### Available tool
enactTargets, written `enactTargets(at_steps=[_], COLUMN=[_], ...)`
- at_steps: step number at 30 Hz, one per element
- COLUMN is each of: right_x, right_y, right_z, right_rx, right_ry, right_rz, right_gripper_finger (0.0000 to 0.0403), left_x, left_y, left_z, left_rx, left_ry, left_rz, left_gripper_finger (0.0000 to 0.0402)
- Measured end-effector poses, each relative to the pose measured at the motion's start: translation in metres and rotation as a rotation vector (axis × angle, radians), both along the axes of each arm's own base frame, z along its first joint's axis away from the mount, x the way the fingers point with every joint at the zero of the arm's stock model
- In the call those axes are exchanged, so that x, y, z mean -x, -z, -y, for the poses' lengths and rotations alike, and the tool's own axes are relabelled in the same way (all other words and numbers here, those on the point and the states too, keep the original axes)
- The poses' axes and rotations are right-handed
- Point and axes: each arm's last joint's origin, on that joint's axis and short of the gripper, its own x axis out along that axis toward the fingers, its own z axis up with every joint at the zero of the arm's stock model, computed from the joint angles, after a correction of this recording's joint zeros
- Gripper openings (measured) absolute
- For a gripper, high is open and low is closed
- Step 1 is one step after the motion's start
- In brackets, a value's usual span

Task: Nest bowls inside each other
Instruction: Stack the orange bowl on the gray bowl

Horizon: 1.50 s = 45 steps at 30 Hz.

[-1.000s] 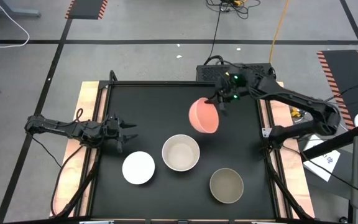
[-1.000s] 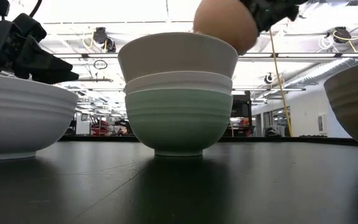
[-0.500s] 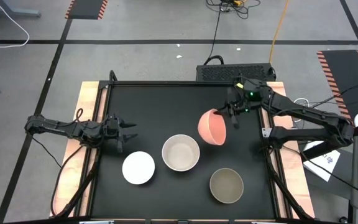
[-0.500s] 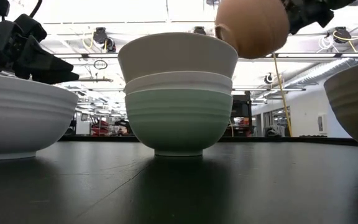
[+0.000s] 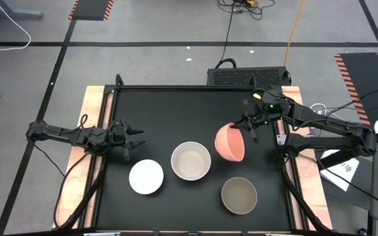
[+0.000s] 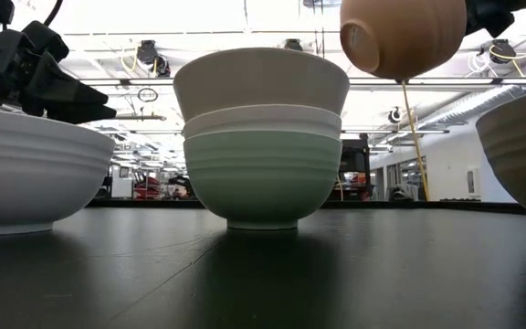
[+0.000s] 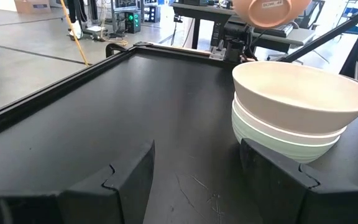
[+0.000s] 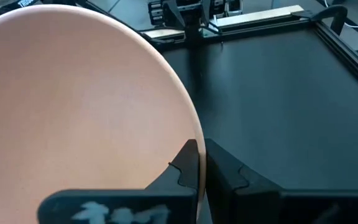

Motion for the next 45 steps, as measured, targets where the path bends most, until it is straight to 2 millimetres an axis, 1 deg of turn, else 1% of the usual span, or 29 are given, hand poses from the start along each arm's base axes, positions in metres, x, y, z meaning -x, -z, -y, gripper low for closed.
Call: enactTargets(at_steps=[5, 7, 11, 13, 16, 21, 28, 33, 38, 45], right_x=[0.001, 0.002, 0.005, 0.007, 0.008, 0.008, -0.004, -0.018, -0.041, -0.083], right_y=[-0.001, 0.006, 0.030, 0.039, 0.046, 0.048, 0.039, 0.020, 0.004, -0.007], right_z=[-0.004, -0.006, -0.008, -0.009, -0.011, -0.017, -0.030, -0.034, -0.031, -0.023], right_rx=[0.006, 0.007, 0.014, 0.015, 0.002, 0.011, -0.014, -0.043, -0.044, -0.028], right_ry=[-0.016, -0.021, 0.028, 0.039, 0.050, 0.017, -0.056, -0.079, -0.086, -0.065], right_rz=[0.018, 0.014, -0.059, -0.075, -0.053, -0.014, 0.089, 0.110, 0.061, -0.068], right_gripper_finger=[0.0000, 0.0000, 0.0000, 0.0000, 0.0000, 0.0000, 0.0000, 0.0000, 0.0000, 0.0000], left_x=[0.000, 0.000, 0.000, 0.000, 0.000, 0.000, 0.000, 0.000, 0.000, 0.000], left_y=[0.000, 0.000, 0.000, 0.000, 0.000, 0.000, 0.000, 0.000, 0.000, 0.000], left_z=[0.000, 0.000, 0.000, 0.000, 0.000, 0.000, 0.000, 0.000, 0.000, 0.000], left_rx=[0.002, 0.008, 0.007, 0.007, 0.007, 0.007, 0.007, 0.006, 0.007, 0.005], left_ry=[0.000, -0.001, -0.001, 0.000, 0.000, 0.000, 0.000, 0.000, 0.000, 0.000], left_rz=[0.000, 0.002, 0.001, 0.001, 0.002, 0.002, 0.001, 0.002, 0.002, 0.001], left_gripper_finger=[0.0239, 0.0239, 0.0239, 0.0239, 0.0239, 0.0239, 0.0239, 0.0239, 0.0239, 0.0239])
